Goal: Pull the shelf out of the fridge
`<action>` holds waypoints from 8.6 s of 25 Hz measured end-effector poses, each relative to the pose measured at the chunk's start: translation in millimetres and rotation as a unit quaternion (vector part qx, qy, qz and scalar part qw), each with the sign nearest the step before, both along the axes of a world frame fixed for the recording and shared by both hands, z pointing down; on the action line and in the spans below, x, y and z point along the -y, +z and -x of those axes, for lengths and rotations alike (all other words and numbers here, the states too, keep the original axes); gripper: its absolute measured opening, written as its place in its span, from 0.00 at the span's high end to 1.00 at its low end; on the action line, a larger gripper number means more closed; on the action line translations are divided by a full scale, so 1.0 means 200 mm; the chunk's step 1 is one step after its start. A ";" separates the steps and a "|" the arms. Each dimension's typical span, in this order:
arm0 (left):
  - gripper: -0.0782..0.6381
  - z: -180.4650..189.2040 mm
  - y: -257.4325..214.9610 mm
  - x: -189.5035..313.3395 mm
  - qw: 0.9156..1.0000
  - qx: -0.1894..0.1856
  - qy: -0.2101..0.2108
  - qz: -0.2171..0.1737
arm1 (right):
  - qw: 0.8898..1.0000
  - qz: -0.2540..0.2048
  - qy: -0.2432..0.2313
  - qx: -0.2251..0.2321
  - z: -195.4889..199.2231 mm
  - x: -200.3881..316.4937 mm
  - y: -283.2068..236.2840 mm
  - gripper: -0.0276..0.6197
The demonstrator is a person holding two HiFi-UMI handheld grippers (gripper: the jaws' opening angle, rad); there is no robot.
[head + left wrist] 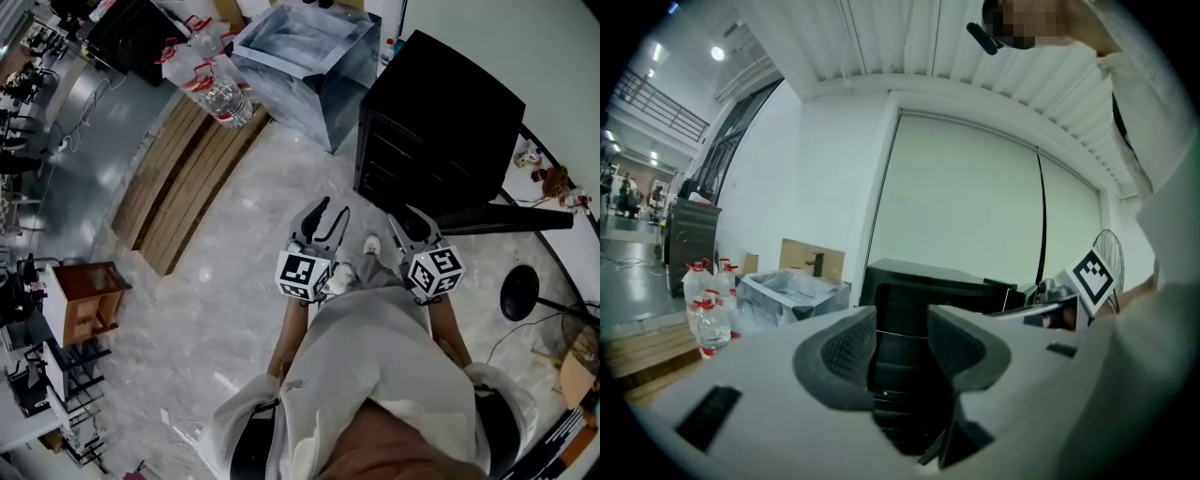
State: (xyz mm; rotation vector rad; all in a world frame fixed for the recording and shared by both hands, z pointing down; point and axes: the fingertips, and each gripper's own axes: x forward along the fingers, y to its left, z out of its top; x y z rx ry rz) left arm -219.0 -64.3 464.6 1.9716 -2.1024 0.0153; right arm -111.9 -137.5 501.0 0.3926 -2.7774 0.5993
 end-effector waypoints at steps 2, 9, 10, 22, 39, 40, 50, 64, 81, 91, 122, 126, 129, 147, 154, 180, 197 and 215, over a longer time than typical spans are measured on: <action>0.64 0.02 0.01 0.07 1.000 0.005 0.003 0.005 | 1.000 0.002 -0.001 0.004 0.03 0.07 0.01 0.74; 0.65 0.07 -0.03 0.31 0.999 0.029 0.005 0.015 | 1.000 0.006 -0.007 0.018 0.10 0.31 0.02 0.74; 0.65 0.07 -0.03 0.34 0.999 0.031 0.004 0.017 | 1.000 0.008 -0.009 0.022 0.11 0.33 0.02 0.74; 0.65 0.02 0.02 0.55 0.997 0.033 0.051 0.047 | 0.998 0.039 0.022 0.040 0.10 0.45 0.08 0.74; 0.67 -0.04 0.22 0.71 0.966 -0.033 0.253 0.040 | 0.968 0.048 0.248 0.012 -0.05 0.46 0.22 0.74; 0.67 -0.05 0.24 0.71 0.963 -0.038 0.263 0.041 | 0.964 0.050 0.261 0.012 -0.06 0.45 0.23 0.74; 0.67 -0.12 0.45 0.81 0.949 -0.111 0.290 0.057 | 0.925 0.094 0.364 0.044 -0.18 0.51 0.38 0.73; 0.67 -0.18 0.70 0.96 0.944 -0.165 0.275 0.078 | 0.903 0.137 0.401 0.072 -0.24 0.62 0.60 0.70; 0.53 -0.20 0.90 1.16 0.940 -0.244 0.220 0.093 | 0.866 0.193 0.439 0.140 -0.27 0.82 0.77 0.50; 0.50 -0.17 0.89 1.27 0.938 -0.279 0.195 0.060 | 0.851 0.186 0.458 0.180 -0.30 0.95 0.78 0.51; 0.69 -0.18 0.92 1.41 0.935 -0.296 0.195 0.025 | 0.858 0.122 0.454 0.206 -0.27 1.07 0.76 0.77; 0.69 -0.18 0.90 1.41 0.935 -0.294 0.198 0.025 | 0.860 0.117 0.451 0.206 -0.28 1.07 0.73 0.77; 0.69 -0.19 0.89 1.41 0.935 -0.292 0.202 0.024 | 0.861 0.115 0.449 0.208 -0.28 1.07 0.73 0.77; 0.68 -0.18 0.80 1.34 0.932 -0.293 0.210 0.018 | 0.862 0.106 0.445 0.218 -0.27 1.00 0.63 0.77; 0.68 -0.18 0.78 1.28 0.929 -0.301 0.215 0.023 | 0.861 0.110 0.447 0.214 -0.27 0.94 0.60 0.77; 0.68 -0.17 0.75 0.93 0.911 -0.320 0.259 0.034 | 0.854 0.097 0.474 0.192 -0.26 0.55 0.55 0.78; 0.68 -0.17 0.73 0.75 0.911 -0.322 0.256 0.032 | 0.863 0.103 0.459 0.184 -0.26 0.37 0.52 0.77; 0.68 -0.22 0.66 0.44 0.924 -0.309 0.223 0.014 | 0.879 0.121 0.417 0.199 -0.31 0.11 0.47 0.78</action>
